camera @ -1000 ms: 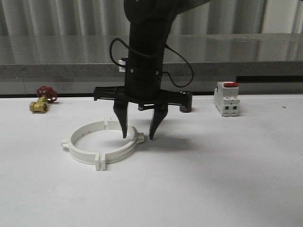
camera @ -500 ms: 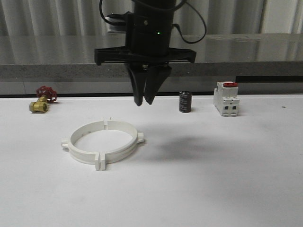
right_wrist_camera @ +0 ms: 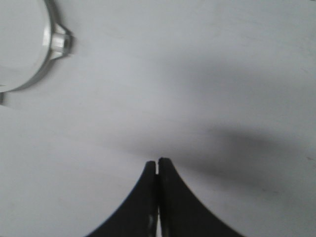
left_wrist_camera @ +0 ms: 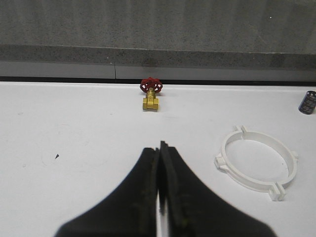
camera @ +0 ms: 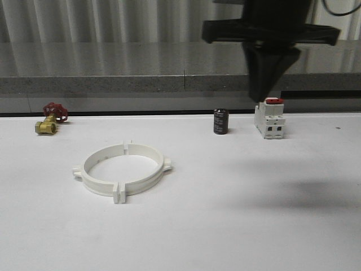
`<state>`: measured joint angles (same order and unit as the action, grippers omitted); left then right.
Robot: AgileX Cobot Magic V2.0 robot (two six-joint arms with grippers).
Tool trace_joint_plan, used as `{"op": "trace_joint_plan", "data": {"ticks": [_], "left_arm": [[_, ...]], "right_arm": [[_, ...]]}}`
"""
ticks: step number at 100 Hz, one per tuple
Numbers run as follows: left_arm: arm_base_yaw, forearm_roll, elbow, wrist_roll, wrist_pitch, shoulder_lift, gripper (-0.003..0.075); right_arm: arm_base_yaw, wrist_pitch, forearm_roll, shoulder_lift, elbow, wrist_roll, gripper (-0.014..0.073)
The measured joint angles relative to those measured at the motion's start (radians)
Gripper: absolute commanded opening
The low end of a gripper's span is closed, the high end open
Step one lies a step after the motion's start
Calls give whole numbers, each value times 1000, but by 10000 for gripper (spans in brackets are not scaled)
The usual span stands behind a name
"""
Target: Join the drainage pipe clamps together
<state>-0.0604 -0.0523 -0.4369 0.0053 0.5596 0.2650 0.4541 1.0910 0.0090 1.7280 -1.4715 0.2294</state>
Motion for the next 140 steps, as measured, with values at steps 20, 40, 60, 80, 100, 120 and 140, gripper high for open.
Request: {"op": "trace_joint_plan", "data": {"ticks": [20, 40, 60, 80, 100, 120, 140], "left_arm": [[0, 0, 0, 0, 0, 0, -21], [0, 0, 0, 0, 0, 0, -21], [0, 0, 0, 0, 0, 0, -21], [0, 0, 0, -5, 0, 0, -21], [0, 0, 0, 0, 0, 0, -21], [0, 0, 0, 0, 0, 0, -21], [0, 0, 0, 0, 0, 0, -21]], "right_arm": [[-125, -60, -2, -199, 170, 30, -67], [-238, -93, -9, -380, 322, 33, -67], [-323, -114, -59, -562, 457, 34, -67], [-334, -162, -128, -760, 579, 38, -67], [-334, -314, -173, -951, 717, 40, -66], [-334, -534, -186, -1109, 879, 40, -66], [-334, -647, -188, -1286, 1044, 40, -66]]}}
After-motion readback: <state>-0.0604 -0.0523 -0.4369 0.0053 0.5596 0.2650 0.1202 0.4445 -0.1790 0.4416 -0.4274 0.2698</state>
